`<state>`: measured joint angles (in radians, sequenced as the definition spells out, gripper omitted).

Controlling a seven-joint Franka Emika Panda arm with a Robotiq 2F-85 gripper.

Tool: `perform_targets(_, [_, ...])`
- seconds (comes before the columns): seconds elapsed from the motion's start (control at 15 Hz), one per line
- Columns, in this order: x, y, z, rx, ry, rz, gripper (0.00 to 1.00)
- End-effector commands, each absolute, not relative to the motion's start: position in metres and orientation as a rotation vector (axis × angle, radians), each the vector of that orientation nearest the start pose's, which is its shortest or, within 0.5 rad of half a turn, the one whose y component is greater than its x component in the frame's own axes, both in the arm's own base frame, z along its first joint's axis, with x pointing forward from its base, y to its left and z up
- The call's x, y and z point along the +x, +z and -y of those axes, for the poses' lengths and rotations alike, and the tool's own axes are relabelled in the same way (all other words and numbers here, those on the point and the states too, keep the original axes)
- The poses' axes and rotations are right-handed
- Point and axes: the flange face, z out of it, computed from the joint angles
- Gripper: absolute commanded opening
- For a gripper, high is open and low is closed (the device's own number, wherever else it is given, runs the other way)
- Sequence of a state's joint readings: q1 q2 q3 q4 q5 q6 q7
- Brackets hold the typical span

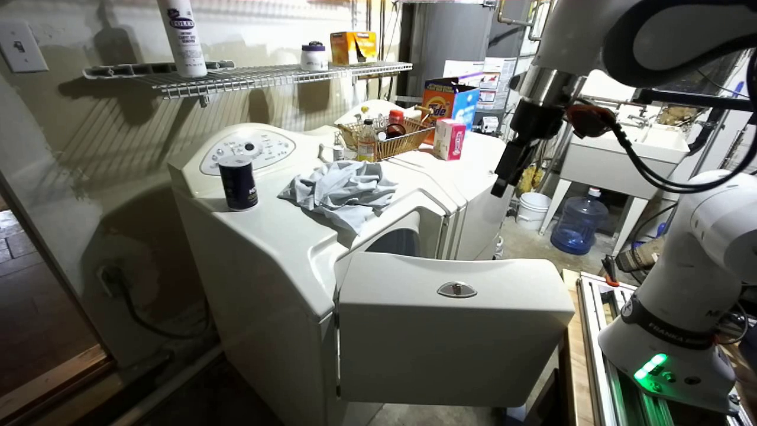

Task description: Put the item of clothing on top of the washing machine on the left inside the machine.

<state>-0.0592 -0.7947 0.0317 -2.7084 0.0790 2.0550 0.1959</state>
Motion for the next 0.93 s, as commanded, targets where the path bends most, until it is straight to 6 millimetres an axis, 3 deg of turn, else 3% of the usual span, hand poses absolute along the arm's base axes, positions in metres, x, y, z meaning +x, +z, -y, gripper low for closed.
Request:
perform_targets(0.0, [0.376, 0.485, 0.056, -3.038, -0.277, -0.434, 1.0])
perform_targets(0.13, [0.409, 0.494, 0.075, -3.027, -0.346, -0.433, 1.0])
perform_targets(0.47, [0.497, 0.506, 0.097, -3.026, -0.455, -0.421, 1.0])
perform_targets(0.87, [0.599, 0.49, 0.12, -3.042, -0.466, -0.445, 1.0])
